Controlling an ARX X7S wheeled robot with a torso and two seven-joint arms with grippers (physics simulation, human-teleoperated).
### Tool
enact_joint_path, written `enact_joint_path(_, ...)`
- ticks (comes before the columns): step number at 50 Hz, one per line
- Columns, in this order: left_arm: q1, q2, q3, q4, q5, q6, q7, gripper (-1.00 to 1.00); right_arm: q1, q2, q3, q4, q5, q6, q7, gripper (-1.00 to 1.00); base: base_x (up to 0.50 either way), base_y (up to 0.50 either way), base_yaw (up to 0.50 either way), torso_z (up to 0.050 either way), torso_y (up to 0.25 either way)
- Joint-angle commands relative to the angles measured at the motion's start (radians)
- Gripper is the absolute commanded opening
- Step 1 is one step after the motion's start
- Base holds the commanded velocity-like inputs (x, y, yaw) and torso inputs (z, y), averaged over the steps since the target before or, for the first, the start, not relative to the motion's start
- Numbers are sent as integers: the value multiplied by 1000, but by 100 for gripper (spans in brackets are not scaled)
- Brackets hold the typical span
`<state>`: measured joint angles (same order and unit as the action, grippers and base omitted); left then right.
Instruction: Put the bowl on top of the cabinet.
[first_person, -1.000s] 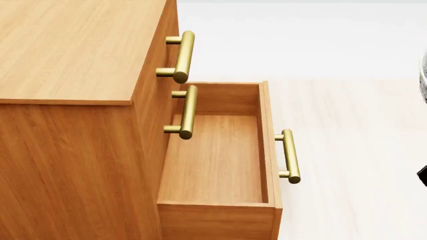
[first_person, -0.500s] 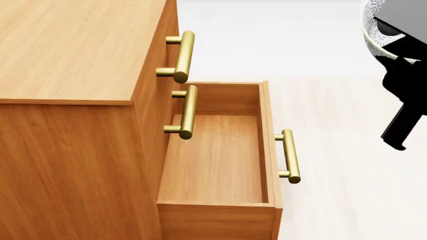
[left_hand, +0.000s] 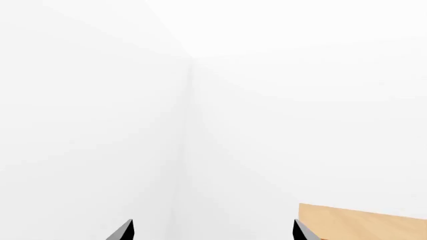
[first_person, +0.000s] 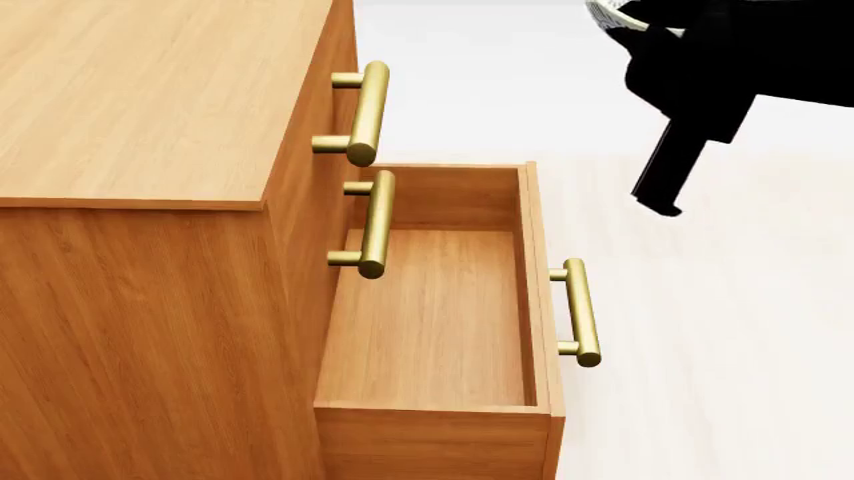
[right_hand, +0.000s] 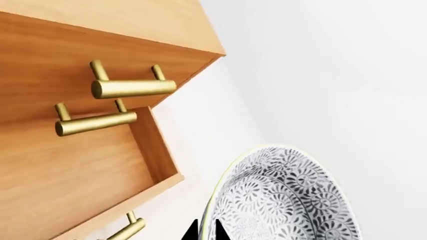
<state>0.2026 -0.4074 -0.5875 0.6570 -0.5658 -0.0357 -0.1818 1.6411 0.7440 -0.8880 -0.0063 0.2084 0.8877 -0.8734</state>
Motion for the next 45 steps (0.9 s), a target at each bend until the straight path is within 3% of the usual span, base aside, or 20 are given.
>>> enact_joint_path(1, 4, 18, -19, 1, 16, -5, 26, 100, 24, -131, 6, 34, -24, -39, -26, -100, 0, 0, 0, 0, 0)
enact_joint_path(26, 6, 16, -16, -4, 10, 0, 25, 100, 85, -316, -18, 77, -3, -35, -33, -100, 0, 0, 0, 0, 0)
enact_joint_path(45, 6, 13, -11, -6, 10, 3, 23, 100, 109, -406, -10, -25, 30, 57, -7, -100, 0, 0, 0, 0, 1)
